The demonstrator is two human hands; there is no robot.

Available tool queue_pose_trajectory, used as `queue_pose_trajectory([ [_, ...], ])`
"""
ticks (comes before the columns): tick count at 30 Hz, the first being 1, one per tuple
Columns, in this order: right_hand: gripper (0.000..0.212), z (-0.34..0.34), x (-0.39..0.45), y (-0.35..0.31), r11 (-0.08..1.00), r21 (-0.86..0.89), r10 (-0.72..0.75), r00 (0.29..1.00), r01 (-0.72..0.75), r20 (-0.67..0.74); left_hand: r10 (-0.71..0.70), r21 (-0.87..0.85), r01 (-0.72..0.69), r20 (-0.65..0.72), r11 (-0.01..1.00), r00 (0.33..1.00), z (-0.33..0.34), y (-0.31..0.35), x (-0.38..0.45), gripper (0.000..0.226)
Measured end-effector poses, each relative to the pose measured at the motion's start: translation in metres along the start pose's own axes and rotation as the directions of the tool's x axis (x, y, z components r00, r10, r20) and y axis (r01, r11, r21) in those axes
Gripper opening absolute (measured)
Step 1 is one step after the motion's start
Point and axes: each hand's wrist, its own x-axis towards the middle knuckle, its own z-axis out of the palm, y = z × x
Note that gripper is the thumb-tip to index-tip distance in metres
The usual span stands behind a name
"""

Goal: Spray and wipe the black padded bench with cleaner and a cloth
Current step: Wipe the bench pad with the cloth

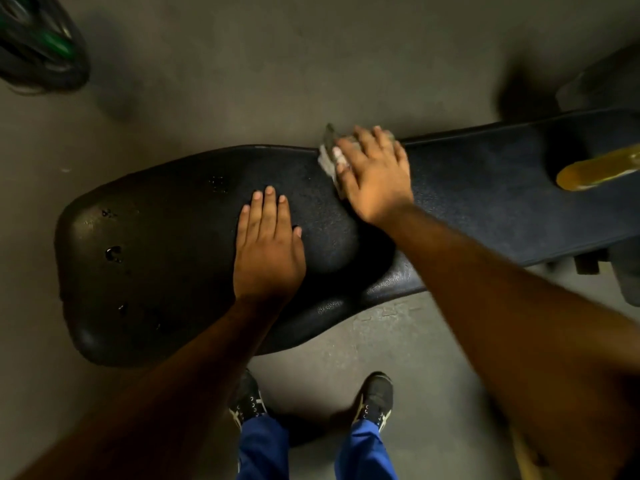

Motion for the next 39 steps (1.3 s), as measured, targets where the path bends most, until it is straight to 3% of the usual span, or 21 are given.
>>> queue_pose_trajectory([
  [2, 0.055, 0.008, -0.003, -0.027, 0.996, 0.013, 0.083, 0.997, -0.083, 0.005, -0.004, 0.002, 0.004, -0.011, 1.0, 1.0, -0.001, 0.0, -0.001, 0.056],
  [5, 0.052, 0.014, -0.041, -0.034, 0.952, -0.027, -0.301, 0.95, 0.304, 0.082, -0.009, 0.006, 0.009, 0.0, 1.0, 1.0, -0.002, 0.0, -0.001, 0.057],
  [6, 0.051, 0.011, -0.04, -0.016, 0.938, -0.039, -0.34, 0.937, 0.344, 0.084, -0.014, -0.003, 0.014, -0.002, 1.0, 1.0, -0.002, -0.001, -0.002, 0.056],
  [10, 0.056, 0.006, -0.028, -0.001, 0.986, -0.024, 0.162, 0.986, -0.163, -0.05, -0.024, -0.027, 0.023, -0.017, 0.999, 1.0, 0.001, -0.001, -0.002, 0.055],
  [11, 0.057, 0.013, -0.042, -0.018, 0.99, -0.037, 0.136, 0.99, -0.138, -0.047, -0.024, -0.026, 0.023, -0.019, 0.999, 1.0, 0.0, -0.001, -0.003, 0.055],
  [13, 0.055, 0.019, -0.087, -0.041, 0.986, -0.065, -0.155, 0.988, 0.155, 0.01, -0.015, -0.022, 0.014, -0.017, 1.0, 1.0, -0.002, -0.001, -0.003, 0.056],
  [15, 0.053, 0.016, -0.108, -0.013, 0.925, -0.039, -0.373, 0.922, 0.379, 0.103, -0.013, -0.037, 0.013, 0.001, 0.999, 1.0, -0.002, -0.002, -0.003, 0.055],
  [16, 0.052, 0.012, -0.104, 0.005, 0.93, -0.044, -0.361, 0.93, 0.365, 0.071, -0.015, -0.049, 0.015, -0.001, 0.999, 1.0, -0.002, -0.002, -0.004, 0.056],
  [18, 0.053, 0.009, -0.094, 0.02, 0.999, -0.012, -0.046, 0.998, 0.045, -0.039, -0.007, -0.055, 0.005, -0.032, 0.998, 0.999, 0.002, -0.003, -0.004, 0.057],
  [20, 0.056, 0.021, -0.103, -0.011, 0.975, 0.038, 0.22, 0.969, -0.217, -0.111, -0.012, -0.069, 0.009, -0.042, 0.998, 0.999, 0.004, -0.004, -0.003, 0.058],
  [22, 0.054, 0.032, -0.137, -0.05, 1.0, 0.012, 0.001, 0.998, -0.001, -0.063, -0.009, -0.134, 0.003, -0.041, 0.991, 0.999, -0.002, -0.005, -0.003, 0.059],
  [24, 0.052, 0.028, -0.161, -0.036, 0.953, -0.006, -0.303, 0.952, 0.303, 0.053, -0.007, -0.248, -0.005, -0.049, 0.969, 0.999, -0.011, -0.007, -0.004, 0.056],
  [25, 0.052, 0.023, -0.159, -0.015, 0.94, -0.022, -0.34, 0.94, 0.341, 0.037, -0.02, -0.294, 0.003, -0.056, 0.956, 0.998, -0.016, -0.01, -0.005, 0.053],
  [27, 0.054, 0.015, -0.153, 0.011, 0.998, 0.011, -0.055, 0.997, 0.055, -0.047, -0.053, -0.316, 0.027, -0.072, 0.948, 0.996, -0.024, -0.016, -0.011, 0.05],
  [29, 0.056, 0.022, -0.16, -0.01, 0.965, 0.065, 0.259, 0.961, -0.254, -0.098, -0.071, -0.266, 0.045, -0.085, 0.963, 0.994, -0.031, -0.028, -0.022, 0.05],
  [30, 0.057, 0.032, -0.171, -0.037, 0.968, 0.063, 0.246, 0.965, -0.241, -0.091, -0.072, -0.242, 0.05, -0.082, 0.969, 0.994, -0.034, -0.034, -0.028, 0.05],
  [32, 0.055, 0.043, -0.198, -0.078, 0.996, 0.016, -0.09, 0.996, 0.09, -0.012, -0.086, -0.203, 0.07, -0.069, 0.977, 0.994, -0.038, -0.045, -0.037, 0.05],
  [34, 0.052, 0.038, -0.193, -0.061, 0.926, -0.004, -0.375, 0.924, 0.376, 0.075, -0.101, -0.168, 0.09, -0.058, 0.982, 0.993, -0.036, -0.059, -0.043, 0.05],
  [35, 0.052, 0.033, -0.178, -0.048, 0.918, -0.028, -0.394, 0.918, 0.396, 0.055, -0.102, -0.152, 0.094, -0.047, 0.984, 0.994, -0.036, -0.066, -0.044, 0.05],
  [37, 0.054, 0.024, -0.146, -0.033, 0.995, 0.013, -0.095, 0.995, 0.095, -0.03, -0.098, -0.117, 0.095, -0.022, 0.989, 0.995, -0.036, -0.082, -0.042, 0.052],
  [39, 0.059, 0.032, -0.14, -0.062, 0.973, 0.05, 0.229, 0.971, -0.226, -0.067, -0.072, -0.089, 0.072, 0.012, 0.993, 0.997, -0.035, -0.095, -0.04, 0.055],
])
